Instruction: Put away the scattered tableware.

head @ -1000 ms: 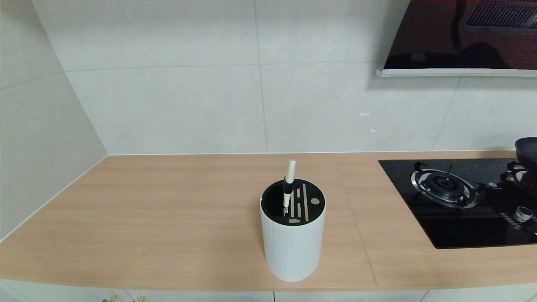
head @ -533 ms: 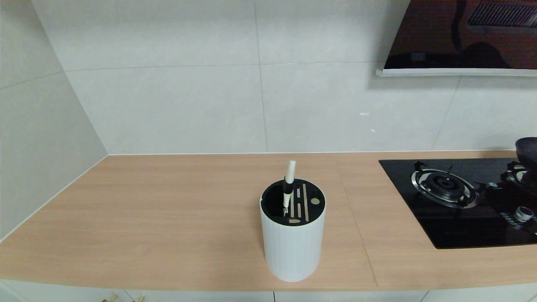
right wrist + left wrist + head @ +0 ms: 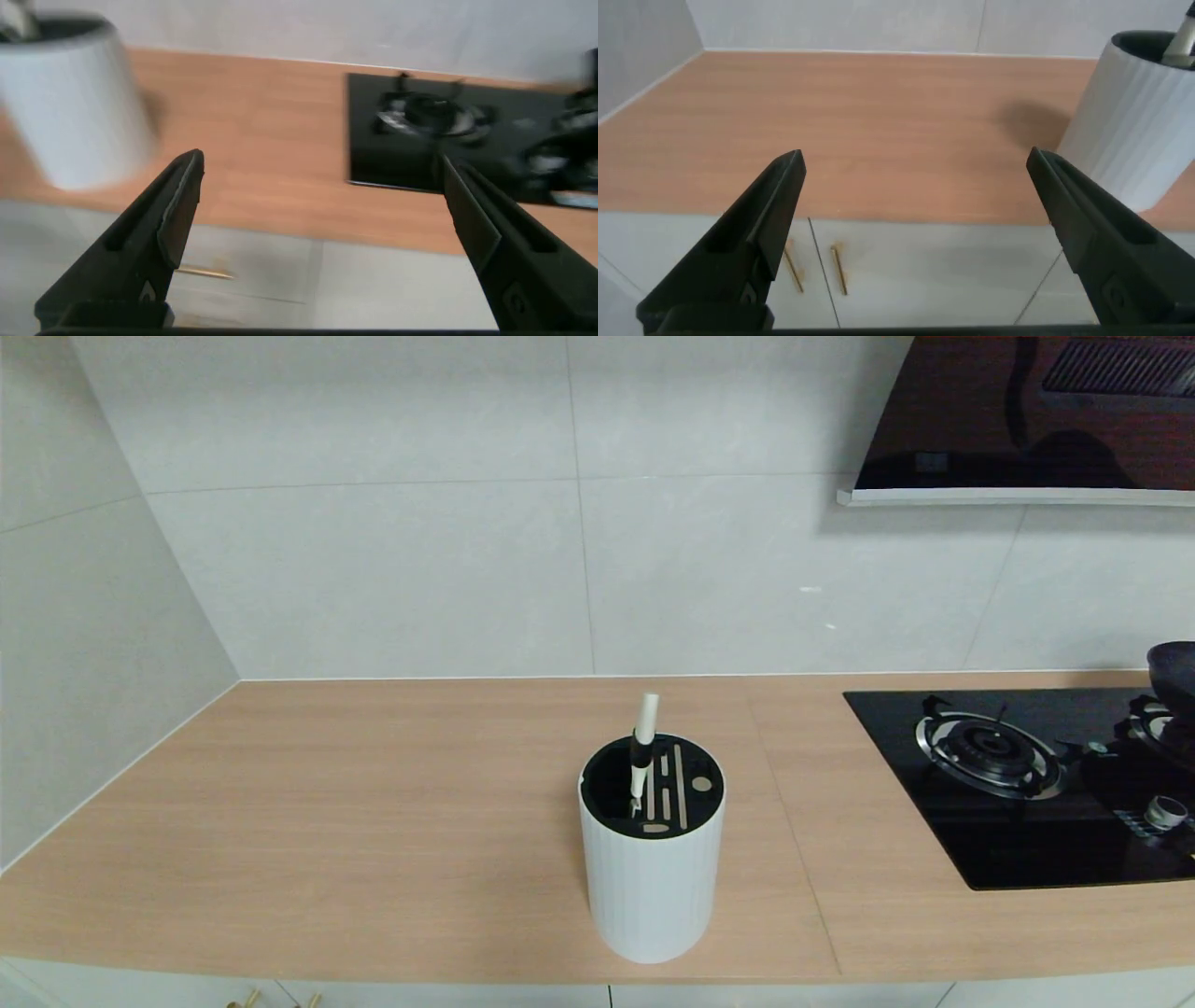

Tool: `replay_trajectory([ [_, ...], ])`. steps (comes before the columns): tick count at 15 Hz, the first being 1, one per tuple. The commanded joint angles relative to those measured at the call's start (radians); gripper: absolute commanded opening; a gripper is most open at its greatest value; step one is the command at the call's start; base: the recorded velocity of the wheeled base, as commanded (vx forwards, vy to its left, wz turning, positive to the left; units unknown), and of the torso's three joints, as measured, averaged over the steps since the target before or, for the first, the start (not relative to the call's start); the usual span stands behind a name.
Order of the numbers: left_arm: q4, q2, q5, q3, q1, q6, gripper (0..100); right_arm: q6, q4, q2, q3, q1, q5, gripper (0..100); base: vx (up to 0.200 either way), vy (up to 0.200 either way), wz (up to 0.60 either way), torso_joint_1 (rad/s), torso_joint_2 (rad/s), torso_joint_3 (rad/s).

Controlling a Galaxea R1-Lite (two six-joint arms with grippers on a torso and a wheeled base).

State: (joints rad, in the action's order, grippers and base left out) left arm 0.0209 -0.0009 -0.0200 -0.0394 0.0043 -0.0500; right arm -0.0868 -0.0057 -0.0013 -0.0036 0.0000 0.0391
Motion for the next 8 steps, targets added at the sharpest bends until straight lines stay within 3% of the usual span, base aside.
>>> replay_trajectory([
  [1, 0.004, 0.002, -0.001, 0.001, 0.0, -0.013, 100, 0.009, 0.001, 0.001, 0.004, 0.0, -0.001, 100, 0.0, 0.0, 0.0, 0.0, 0.0, 0.0],
  [2, 0.005, 0.002, -0.015, 0.003, 0.0, -0.014, 100, 0.01, 0.001, 0.003, 0.004, 0.002, 0.001, 100, 0.0, 0.0, 0.0, 0.0, 0.0, 0.0],
  [3, 0.005, 0.004, -0.097, 0.004, 0.0, 0.004, 100, 0.012, 0.001, 0.003, 0.004, 0.003, -0.001, 100, 0.0, 0.0, 0.0, 0.0, 0.0, 0.0],
  [4, 0.005, 0.009, -0.149, 0.009, -0.003, 0.061, 100, 0.012, 0.001, 0.001, 0.004, 0.003, 0.001, 100, 0.0, 0.0, 0.0, 0.0, 0.0, 0.0],
  [5, -0.004, 0.002, -0.149, 0.015, -0.004, 0.09, 100, 0.012, 0.001, 0.001, 0.004, 0.003, 0.001, 100, 0.0, 0.0, 0.0, 0.0, 0.0, 0.0],
  [6, -0.018, 0.004, -0.13, 0.027, -0.004, 0.088, 100, 0.013, 0.001, 0.001, 0.004, 0.003, 0.001, 100, 0.0, 0.0, 0.0, 0.0, 0.0, 0.0],
  [8, -0.018, 0.002, -0.035, 0.027, -0.004, 0.121, 100, 0.012, 0.001, 0.001, 0.004, 0.003, 0.001, 100, 0.0, 0.0, 0.0, 0.0, 0.0, 0.0],
])
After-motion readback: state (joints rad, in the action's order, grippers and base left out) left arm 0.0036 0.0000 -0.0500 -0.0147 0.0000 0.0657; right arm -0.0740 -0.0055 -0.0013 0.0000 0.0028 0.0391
